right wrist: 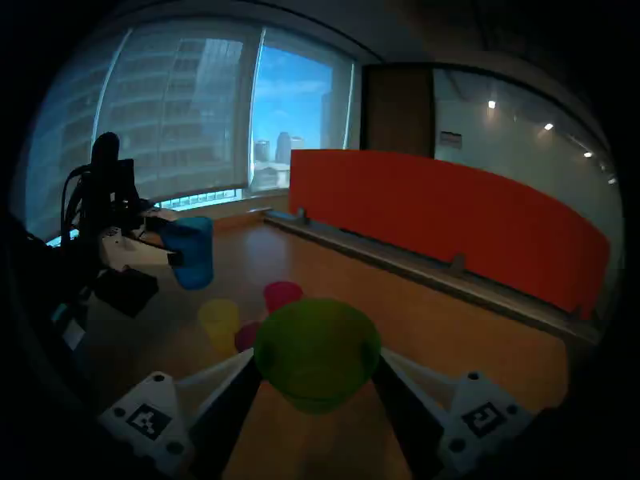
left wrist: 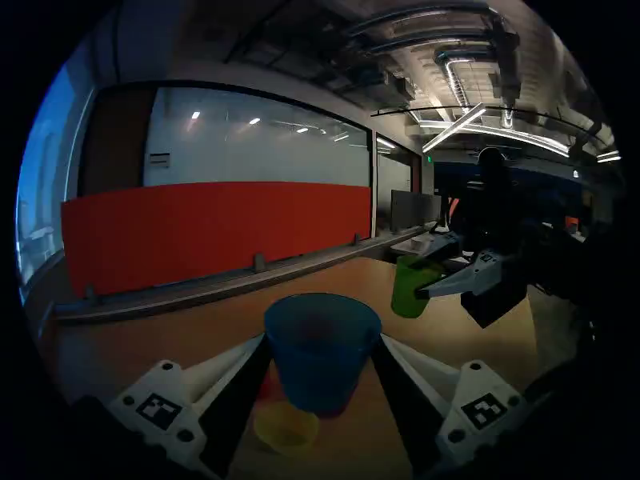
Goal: Pour water
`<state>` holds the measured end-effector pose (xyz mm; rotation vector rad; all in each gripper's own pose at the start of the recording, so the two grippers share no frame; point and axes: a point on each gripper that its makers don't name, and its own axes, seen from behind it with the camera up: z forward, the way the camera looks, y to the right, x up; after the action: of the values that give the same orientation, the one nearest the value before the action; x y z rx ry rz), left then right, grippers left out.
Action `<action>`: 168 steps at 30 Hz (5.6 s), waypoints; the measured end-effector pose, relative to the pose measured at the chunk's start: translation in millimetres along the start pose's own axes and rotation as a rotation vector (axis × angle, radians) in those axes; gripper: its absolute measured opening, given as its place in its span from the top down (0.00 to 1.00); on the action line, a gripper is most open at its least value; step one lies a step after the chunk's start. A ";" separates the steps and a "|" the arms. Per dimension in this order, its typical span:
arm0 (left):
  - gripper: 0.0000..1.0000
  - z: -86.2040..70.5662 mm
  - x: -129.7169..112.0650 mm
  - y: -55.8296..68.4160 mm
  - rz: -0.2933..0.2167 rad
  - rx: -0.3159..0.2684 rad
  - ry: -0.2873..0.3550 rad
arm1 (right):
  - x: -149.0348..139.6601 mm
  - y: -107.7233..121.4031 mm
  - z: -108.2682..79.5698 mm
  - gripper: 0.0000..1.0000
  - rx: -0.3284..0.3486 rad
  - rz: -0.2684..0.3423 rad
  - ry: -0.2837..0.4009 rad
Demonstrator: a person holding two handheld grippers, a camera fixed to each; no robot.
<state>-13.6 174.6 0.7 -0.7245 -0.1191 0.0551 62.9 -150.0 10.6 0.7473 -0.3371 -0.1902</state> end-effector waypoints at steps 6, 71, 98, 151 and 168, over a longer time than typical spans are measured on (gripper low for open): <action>0.15 -1.1 4.0 -0.4 0.005 0.003 0.002 | 18.9 -3.7 -6.6 0.10 0.000 -0.012 0.042; 0.15 -16.3 94.6 -12.2 0.182 0.055 0.108 | 77.8 -58.0 -5.4 0.10 0.117 -0.028 0.232; 0.15 -15.9 132.8 -0.6 0.460 0.075 0.112 | 72.2 -103.4 24.9 0.10 0.249 -0.019 0.228; 0.15 -15.1 172.6 14.1 0.934 0.132 0.090 | 62.7 -144.3 59.1 0.10 0.354 -0.034 0.195; 0.15 -11.4 175.4 21.3 1.062 0.149 0.077 | 64.8 -146.9 59.5 0.10 0.356 -0.034 0.203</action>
<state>161.6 199.0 -6.2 -0.5723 0.3528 1.0370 94.1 -311.9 -35.5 1.1157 -0.1651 -0.0846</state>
